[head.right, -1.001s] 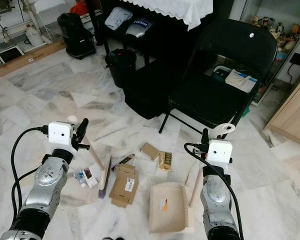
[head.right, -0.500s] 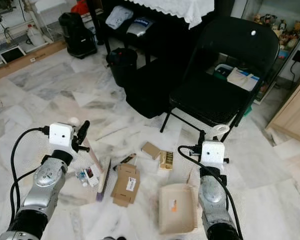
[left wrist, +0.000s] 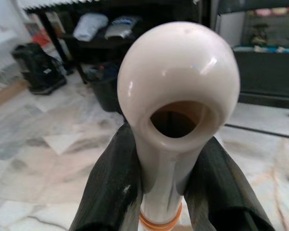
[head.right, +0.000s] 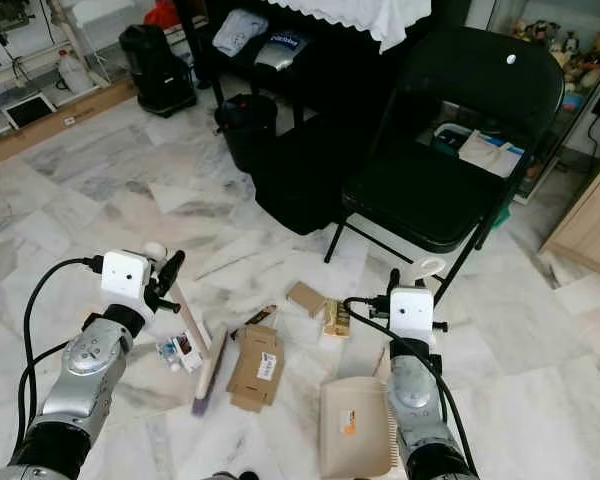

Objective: Sweep floor

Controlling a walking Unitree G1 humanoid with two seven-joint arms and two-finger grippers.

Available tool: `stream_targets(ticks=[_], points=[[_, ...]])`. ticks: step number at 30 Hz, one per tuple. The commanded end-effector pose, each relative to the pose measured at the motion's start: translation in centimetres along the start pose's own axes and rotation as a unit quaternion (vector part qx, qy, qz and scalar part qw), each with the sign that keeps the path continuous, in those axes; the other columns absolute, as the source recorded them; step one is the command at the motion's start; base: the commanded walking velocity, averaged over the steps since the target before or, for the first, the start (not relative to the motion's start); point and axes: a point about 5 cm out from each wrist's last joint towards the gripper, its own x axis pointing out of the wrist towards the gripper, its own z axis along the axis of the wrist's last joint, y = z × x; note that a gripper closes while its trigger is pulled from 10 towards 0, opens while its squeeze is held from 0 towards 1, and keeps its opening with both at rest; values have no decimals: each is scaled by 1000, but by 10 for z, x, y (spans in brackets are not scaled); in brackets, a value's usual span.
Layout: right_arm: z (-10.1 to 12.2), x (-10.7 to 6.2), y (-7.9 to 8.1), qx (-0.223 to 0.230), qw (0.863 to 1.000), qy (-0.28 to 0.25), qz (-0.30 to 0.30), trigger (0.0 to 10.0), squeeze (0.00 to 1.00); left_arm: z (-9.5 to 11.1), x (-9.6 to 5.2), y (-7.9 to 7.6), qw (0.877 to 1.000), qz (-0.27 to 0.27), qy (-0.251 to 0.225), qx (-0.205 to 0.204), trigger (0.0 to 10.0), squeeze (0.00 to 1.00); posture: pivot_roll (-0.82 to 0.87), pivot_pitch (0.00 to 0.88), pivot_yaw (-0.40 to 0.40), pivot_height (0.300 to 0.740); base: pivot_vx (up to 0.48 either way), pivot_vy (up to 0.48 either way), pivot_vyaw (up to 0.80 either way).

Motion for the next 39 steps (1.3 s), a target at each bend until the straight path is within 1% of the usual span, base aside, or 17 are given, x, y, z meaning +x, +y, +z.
stream_targets(ticks=[1, 4, 8, 10, 15, 18, 23, 28, 29, 34, 35, 37, 39], points=[[-3, -4, 7, -1, 1000, 7, 9, 10000, 0, 5, -2, 1, 1000, -14, -5, 5, 10000, 0, 84, 135, 126, 740, 0, 0, 0], [-5, -5, 8, -2, 1000, 9, 8, 10000, 0, 4, -2, 0, 1000, -23, 0, 0, 10000, 0, 82, 134, 130, 740, 0, 0, 0], [-8, -7, 8, -9, 1000, 11, 4, 10000, 0, 0, -2, -6, 999, -52, 13, -9, 10000, 0, 81, 124, 139, 740, 0, 0, 0], [-8, -7, 8, -12, 1000, 11, 5, 10000, 0, 0, -2, -7, 998, -56, 15, -9, 10000, 0, 81, 122, 141, 740, 0, 0, 0], [-9, -8, 10, -15, 1000, 11, 6, 10000, 0, -3, -3, -10, 996, -79, 25, -28, 10000, 0, 79, 103, 142, 740, 0, 0, 0], [-8, -7, 10, -16, 1000, 11, 5, 10000, 0, -2, -3, -13, 995, -94, 26, -38, 10000, 0, 81, 98, 142, 740, 0, 0, 0], [-7, -6, 11, -18, 1000, 9, 4, 10000, 0, -1, -2, -14, 993, -109, 28, -43, 10000, 0, 86, 100, 142, 740, 0, 0, 0], [-7, -5, 10, -20, 1000, 8, 2, 10000, 0, 2, -4, -21, 986, -138, 30, -84, 10000, 0, 91, 108, 142, 740, 0, 0, 0], [-7, -5, 10, -20, 1000, 8, 2, 10000, 0, 2, -4, -21, 986, -138, 30, -84, 10000, 0, 91, 108, 142, 740, 0, 0, 0], [-7, -5, 10, -22, 1000, 9, 2, 10000, 0, 5, -7, -28, 977, -174, 38, -117, 10000, 0, 93, 111, 142, 740, 0, 0, 0], [-7, -5, 10, -22, 1000, 9, 2, 10000, 0, 5, -7, -28, 977, -174, 38, -117, 10000, 0, 93, 111, 142, 740, 0, 0, 0], [-7, -5, 10, -22, 1000, 9, 2, 10000, 0, 6, -8, -30, 973, -188, 43, -128, 10000, 0, 95, 114, 142, 740, 0, 0, 0], [-7, -4, 11, -22, 1000, 9, 2, 10000, 0, 7, -7, -30, 973, -188, 42, -127, 10000, 0, 96, 115, 141, 740, 0, 0, 0]])
